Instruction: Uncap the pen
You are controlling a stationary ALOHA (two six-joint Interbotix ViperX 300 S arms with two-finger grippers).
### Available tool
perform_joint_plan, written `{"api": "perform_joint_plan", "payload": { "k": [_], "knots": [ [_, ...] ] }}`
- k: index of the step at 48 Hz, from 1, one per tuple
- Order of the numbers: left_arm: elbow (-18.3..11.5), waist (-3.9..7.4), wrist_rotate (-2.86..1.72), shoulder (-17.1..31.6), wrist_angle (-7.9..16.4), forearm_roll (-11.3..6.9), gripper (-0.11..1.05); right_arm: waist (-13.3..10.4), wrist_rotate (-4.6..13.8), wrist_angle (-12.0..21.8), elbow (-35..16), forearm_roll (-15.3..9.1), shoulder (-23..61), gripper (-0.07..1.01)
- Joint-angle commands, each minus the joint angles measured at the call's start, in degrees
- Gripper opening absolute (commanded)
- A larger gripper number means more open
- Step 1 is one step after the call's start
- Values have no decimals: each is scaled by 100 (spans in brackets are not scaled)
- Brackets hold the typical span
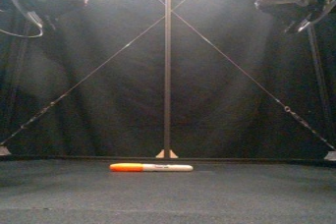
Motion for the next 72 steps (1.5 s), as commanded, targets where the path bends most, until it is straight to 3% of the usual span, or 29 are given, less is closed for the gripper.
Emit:
{"api": "perform_joint_plan", "payload": {
  "k": [1, 14, 22, 28, 37, 44, 57, 72],
  "knots": [
    [149, 70, 18, 264, -237, 9, -6, -26, 26, -62, 9, -18, 264, -1],
    [290, 105, 18, 1160, -809, 18, -4, -439, -18, -624, -290, -35, 1995, 5],
    [281, 149, 26, 1749, -940, 26, -2, -738, -18, -686, -677, -53, 3199, 12],
    [264, 237, 18, 2030, -940, 9, 6, -861, -9, -686, -1002, -53, 3990, 29],
    [264, 325, 18, 2224, -940, 9, 23, -967, -35, -668, -1468, -53, 4939, 63],
    [272, 378, 18, 2232, -940, 0, 35, -984, -26, -571, -1802, -185, 5423, 79],
    [290, 439, 18, 2232, -940, 0, 40, -923, 35, -229, -2399, -501, 6205, 79],
    [299, 431, 18, 2232, -940, 0, 40, -914, 44, 105, -2848, -475, 6899, 79]
  ]
}}
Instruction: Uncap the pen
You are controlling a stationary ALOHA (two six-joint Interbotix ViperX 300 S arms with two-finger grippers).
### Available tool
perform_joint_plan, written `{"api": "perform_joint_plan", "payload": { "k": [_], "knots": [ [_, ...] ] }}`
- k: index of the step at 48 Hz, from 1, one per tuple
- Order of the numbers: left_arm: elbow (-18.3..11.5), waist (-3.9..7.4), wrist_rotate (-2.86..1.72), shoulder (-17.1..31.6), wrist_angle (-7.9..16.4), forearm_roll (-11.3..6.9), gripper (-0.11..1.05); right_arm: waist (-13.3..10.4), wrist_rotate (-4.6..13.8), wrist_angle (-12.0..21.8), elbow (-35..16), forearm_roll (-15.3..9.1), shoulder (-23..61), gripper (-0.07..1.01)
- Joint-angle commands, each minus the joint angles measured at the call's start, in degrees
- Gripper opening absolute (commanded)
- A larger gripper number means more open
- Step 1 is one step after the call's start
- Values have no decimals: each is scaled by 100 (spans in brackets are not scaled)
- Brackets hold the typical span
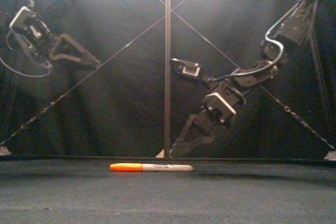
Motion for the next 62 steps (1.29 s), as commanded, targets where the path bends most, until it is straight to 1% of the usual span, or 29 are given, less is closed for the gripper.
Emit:
{"api": "perform_joint_plan", "payload": {
  "k": [1, 8, 12, 14, 17, 20, 24, 27, 29, 34, 37, 39, 43, 52, 59, 60, 62],
  "knots": [
    [-62, 26, 0, 18, -53, 0, 40, -9, 18, 70, -185, 35, 26, 79],
    [-62, 18, 0, 26, -53, 0, 41, 18, 18, 176, -176, 70, 97, 78],
    [-62, 26, -26, 53, -53, 0, 41, 18, 18, 202, -149, 105, 97, 77],
    [-70, 26, -26, 88, -62, -9, 43, 18, 26, 211, -141, 105, 97, 75],
    [-105, 18, -26, 185, -53, -35, 46, 18, 26, 211, -114, 105, 97, 67],
    [-149, 26, -26, 299, -53, -88, 50, 18, 26, 220, -105, 105, 97, 59],
    [-272, 79, -9, 501, -53, -158, 59, 18, 53, 290, -97, 105, 79, 52],
    [-431, 132, 0, 703, 0, -185, 67, 26, 53, 360, -105, 114, -9, 50],
    [-527, 141, 0, 835, 18, -185, 72, 26, 53, 378, -123, 123, -79, 50],
    [-747, 158, 0, 1213, 132, -176, 82, 44, 44, 404, -132, 167, -308, 50],
    [-861, 176, 18, 1450, 237, -167, 86, 79, 44, 413, -123, 149, -457, 50],
    [-967, 211, 26, 1617, 334, -167, 88, 123, 35, 422, -105, 141, -571, 50],
    [-1107, 246, 53, 1863, 483, -132, 89, 211, 35, 448, -79, 141, -747, 50],
    [-1415, 246, 53, 2276, 817, -18, 89, 360, 44, 466, -9, 167, -958, 50],
    [-1573, 255, 53, 2496, 949, -9, 89, 439, 35, 466, 9, 158, -1011, 50],
    [-1600, 255, 62, 2531, 958, -9, 89, 439, 35, 466, 0, 158, -1020, 50],
    [-1626, 255, 53, 2584, 967, 9, 89, 457, 35, 466, -9, 158, -1020, 50]
  ]
}}
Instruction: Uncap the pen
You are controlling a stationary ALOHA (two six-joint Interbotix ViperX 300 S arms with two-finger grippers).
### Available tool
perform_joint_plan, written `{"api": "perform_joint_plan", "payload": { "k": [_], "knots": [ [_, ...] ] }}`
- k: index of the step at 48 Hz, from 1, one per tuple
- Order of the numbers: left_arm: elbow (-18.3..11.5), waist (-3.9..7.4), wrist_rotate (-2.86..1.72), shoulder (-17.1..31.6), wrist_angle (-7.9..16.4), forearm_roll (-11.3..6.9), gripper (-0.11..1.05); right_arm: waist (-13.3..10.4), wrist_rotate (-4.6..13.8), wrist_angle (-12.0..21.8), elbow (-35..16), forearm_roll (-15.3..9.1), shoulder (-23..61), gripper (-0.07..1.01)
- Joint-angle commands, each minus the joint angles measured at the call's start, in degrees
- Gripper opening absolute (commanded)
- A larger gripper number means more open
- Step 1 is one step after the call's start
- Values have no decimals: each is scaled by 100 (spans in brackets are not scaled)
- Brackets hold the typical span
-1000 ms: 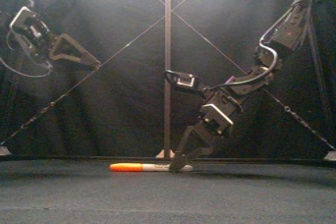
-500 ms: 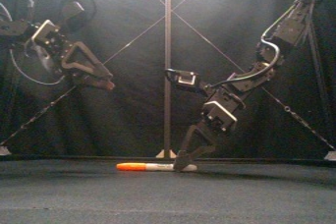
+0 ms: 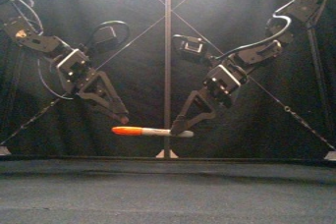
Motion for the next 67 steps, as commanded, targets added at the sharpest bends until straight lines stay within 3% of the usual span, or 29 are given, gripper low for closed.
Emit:
{"api": "perform_joint_plan", "payload": {
  "k": [1, 16, 27, 46, 67],
  "knots": [
    [-220, 9, 0, 132, 18, 53, 89, 44, 0, -18, -53, 0, -220, 50],
    [-299, -35, 0, 334, 308, 70, 88, 53, 0, -26, -62, -9, -237, 50],
    [-316, -35, 0, 334, 334, 62, 85, 62, 0, -26, -79, -9, -237, 50],
    [-360, 9, 9, 404, 334, 237, 50, 53, 0, -18, -35, 9, -264, 50],
    [-53, 62, 0, 123, 334, 334, 47, 18, 9, -237, 791, 193, -853, 50]
  ]
}}
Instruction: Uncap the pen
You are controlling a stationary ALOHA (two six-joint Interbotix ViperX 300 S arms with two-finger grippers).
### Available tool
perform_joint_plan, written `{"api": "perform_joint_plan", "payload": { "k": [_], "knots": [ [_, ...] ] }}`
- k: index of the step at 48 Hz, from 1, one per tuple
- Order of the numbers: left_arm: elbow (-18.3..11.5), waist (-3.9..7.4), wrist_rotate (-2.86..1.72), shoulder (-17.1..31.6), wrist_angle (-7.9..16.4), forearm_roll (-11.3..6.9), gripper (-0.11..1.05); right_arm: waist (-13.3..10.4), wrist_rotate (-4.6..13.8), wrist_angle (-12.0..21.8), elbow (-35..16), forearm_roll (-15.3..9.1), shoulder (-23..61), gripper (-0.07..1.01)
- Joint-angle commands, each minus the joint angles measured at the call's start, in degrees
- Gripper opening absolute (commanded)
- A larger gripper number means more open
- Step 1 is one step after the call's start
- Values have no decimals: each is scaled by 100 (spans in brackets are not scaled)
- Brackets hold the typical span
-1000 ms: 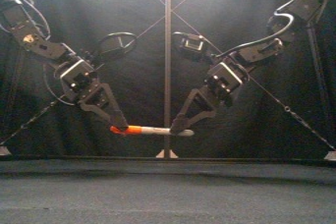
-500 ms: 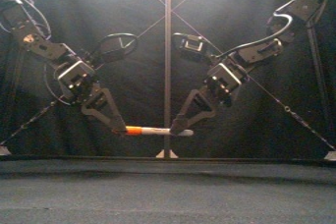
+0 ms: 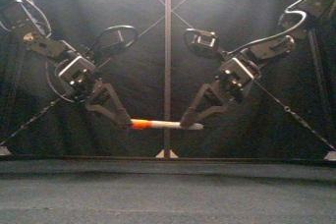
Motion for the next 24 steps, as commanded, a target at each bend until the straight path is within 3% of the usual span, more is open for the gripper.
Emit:
{"api": "perform_joint_plan", "payload": {
  "k": [1, 14, 24],
  "knots": [
    [62, 79, -9, -193, -26, 9, 47, -9, -35, -158, 202, 62, -352, 50],
    [334, 97, 0, -536, -44, 9, 47, -35, -44, -624, 659, 88, -642, 50],
    [554, 97, 0, -844, -44, 18, 47, -44, -53, -1204, 923, 88, -694, 50]
  ]
}}
